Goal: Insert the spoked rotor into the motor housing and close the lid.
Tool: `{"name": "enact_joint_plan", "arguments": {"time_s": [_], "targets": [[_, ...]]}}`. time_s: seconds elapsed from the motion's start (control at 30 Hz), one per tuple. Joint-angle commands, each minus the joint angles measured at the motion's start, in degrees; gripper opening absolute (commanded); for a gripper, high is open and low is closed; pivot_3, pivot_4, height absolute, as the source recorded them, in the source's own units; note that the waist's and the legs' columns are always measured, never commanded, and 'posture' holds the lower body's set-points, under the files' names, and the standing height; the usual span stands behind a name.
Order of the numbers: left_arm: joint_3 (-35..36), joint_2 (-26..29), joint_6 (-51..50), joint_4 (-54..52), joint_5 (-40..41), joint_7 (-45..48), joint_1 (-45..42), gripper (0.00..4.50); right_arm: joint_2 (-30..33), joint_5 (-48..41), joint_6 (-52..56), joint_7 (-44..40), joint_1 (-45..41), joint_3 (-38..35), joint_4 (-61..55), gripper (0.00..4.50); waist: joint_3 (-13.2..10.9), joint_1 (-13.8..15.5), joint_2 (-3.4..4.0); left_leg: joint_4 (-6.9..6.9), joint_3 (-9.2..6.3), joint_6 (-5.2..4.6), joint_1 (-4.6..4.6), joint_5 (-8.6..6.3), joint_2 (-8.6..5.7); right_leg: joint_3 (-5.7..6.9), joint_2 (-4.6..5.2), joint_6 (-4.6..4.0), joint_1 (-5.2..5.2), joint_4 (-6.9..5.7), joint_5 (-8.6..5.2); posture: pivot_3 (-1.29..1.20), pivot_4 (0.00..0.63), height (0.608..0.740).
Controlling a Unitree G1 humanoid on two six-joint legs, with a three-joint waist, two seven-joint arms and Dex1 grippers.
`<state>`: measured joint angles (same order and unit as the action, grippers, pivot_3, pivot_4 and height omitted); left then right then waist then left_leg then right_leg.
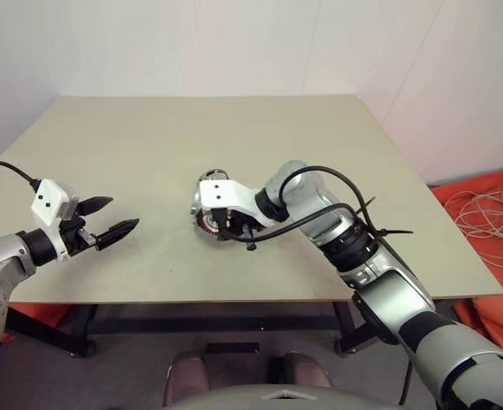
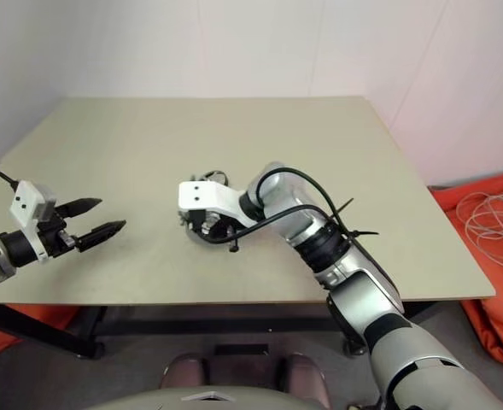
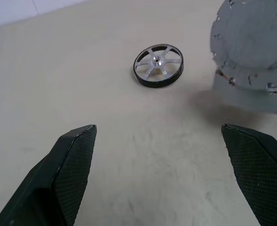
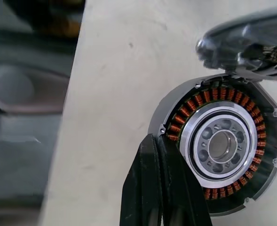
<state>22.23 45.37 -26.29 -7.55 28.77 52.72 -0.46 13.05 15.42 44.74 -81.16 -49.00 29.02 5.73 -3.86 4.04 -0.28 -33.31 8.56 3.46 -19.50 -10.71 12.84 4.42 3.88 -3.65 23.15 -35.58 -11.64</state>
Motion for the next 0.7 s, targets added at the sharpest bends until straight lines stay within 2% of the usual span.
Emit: {"name": "enact_joint_plan", "arguments": {"time_s": [0.03,0.13,0.37,0.5,0.6,0.7], "targets": [[0.39,0.49,1.77,-0.25,-0.41,-0.21,-1.14,4.5,-0.95,-5.2,11.28,3.08,-0.01,-4.24,-5.25,0.02,0.0,0.05,0.01,0.01,0.0,0.02,0.0,0.01,0.0,0.0,0.0,0.0,0.0,-0.01,0.0,0.0,0.0,0.74],[0.11,0.56,2.24,0.27,-0.72,-0.25,-1.29,4.5,-3.46,-8.67,19.94,8.41,1.07,-7.13,-6.11,0.02,-0.01,0.03,0.02,0.04,0.0,0.05,0.03,0.03,0.02,0.0,-0.04,0.0,0.01,-0.01,0.0,0.0,0.0,0.74],[-0.74,0.54,3.17,1.28,-1.76,-0.65,-2.39,4.5,-6.3,-13.39,23.9,17.97,1.36,-6.37,-3.76,0.02,-0.01,0.24,0.02,0.1,0.0,0.08,0.08,0.04,0.0,-0.01,-0.04,0.03,0.0,0.01,-0.01,0.0,0.0,0.74],[-1.06,0.6,3.47,1.64,-2.0,-0.98,-2.67,4.5,-8.58,-16.67,27.95,22.83,-0.34,-8.86,0.29,0.02,-0.02,0.28,0.03,0.12,0.0,0.09,0.18,0.05,0.0,-0.03,-0.04,0.03,-0.08,0.01,-0.02,0.0,0.0,0.74],[-1.21,0.42,3.51,1.58,-2.26,-1.22,-2.78,4.5,-10.5,-18.51,30.5,26.78,-2.04,-10.56,4.72,0.6,-0.02,0.28,0.04,0.12,0.0,0.14,0.23,0.07,0.0,-0.04,-0.04,0.05,-0.11,0.0,-0.03,0.0,0.0,0.74],[-1.28,0.29,3.58,1.49,-2.38,-1.47,-2.8,4.5,-10.12,-20.68,30.24,28.01,-3.01,-10.33,4.78,1.62,-0.04,0.4,0.07,0.13,-0.01,0.16,0.3,0.08,0.0,-0.04,-0.04,0.06,-0.17,0.0,-0.03,0.0,0.0,0.74]]}}
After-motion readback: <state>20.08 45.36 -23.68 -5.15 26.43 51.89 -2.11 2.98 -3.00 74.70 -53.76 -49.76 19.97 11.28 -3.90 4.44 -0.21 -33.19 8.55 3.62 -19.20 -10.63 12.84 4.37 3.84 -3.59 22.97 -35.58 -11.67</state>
